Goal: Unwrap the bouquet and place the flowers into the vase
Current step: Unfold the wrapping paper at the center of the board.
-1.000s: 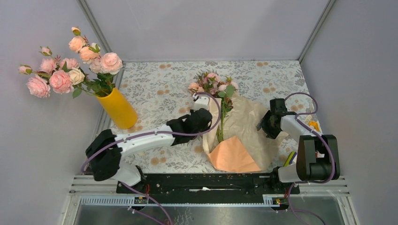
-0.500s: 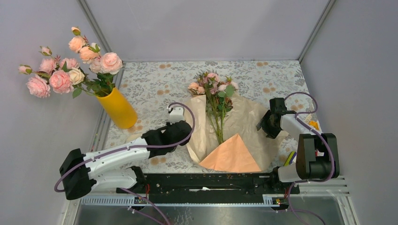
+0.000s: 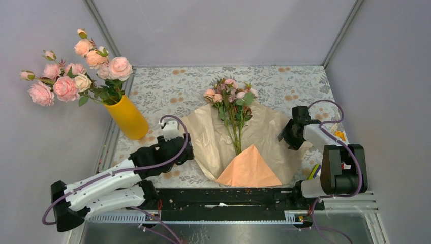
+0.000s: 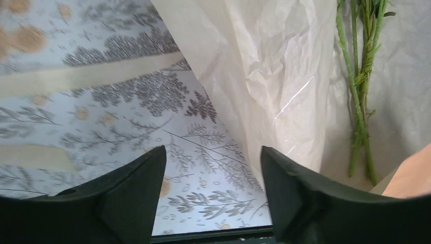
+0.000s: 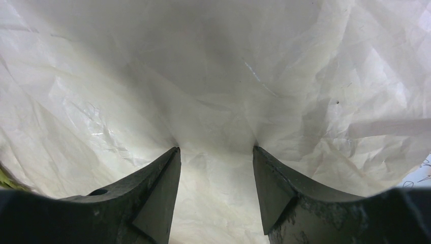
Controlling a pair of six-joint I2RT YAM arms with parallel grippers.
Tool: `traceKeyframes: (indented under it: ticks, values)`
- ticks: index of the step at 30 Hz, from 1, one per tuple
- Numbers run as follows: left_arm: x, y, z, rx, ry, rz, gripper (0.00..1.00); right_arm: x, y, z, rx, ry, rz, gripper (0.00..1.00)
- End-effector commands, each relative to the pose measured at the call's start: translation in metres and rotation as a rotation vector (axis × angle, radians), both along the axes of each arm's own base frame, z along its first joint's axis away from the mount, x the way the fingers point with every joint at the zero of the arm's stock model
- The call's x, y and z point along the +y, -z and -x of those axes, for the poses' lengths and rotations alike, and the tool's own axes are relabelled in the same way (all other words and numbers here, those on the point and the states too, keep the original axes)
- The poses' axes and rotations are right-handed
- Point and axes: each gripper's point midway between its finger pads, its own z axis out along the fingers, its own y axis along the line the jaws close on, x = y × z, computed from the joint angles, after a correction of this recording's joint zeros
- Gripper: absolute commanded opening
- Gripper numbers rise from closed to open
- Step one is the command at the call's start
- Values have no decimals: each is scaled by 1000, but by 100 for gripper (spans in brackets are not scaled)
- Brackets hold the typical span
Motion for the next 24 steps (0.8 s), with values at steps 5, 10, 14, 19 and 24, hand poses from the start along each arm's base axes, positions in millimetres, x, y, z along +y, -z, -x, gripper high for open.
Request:
traceKeyframes:
  ticks: [5, 10, 14, 19, 24]
  values:
    - [1, -103, -18, -191, 9, 76, 84, 3, -16, -11, -53, -26, -15, 61]
    - [-52, -170, -39, -321, 189, 136, 87, 5, -28, -14, -93, -39, -21, 61]
    - [-128, -179, -45, -312, 395, 244, 88, 6, -40, -14, -125, -52, -27, 59]
    - [-211, -154, -47, -183, 549, 414, 89, 10, -64, -12, -208, -138, -26, 58]
    - [-243, -109, -50, -70, 561, 492, 89, 47, -85, -13, -301, -292, -179, 61]
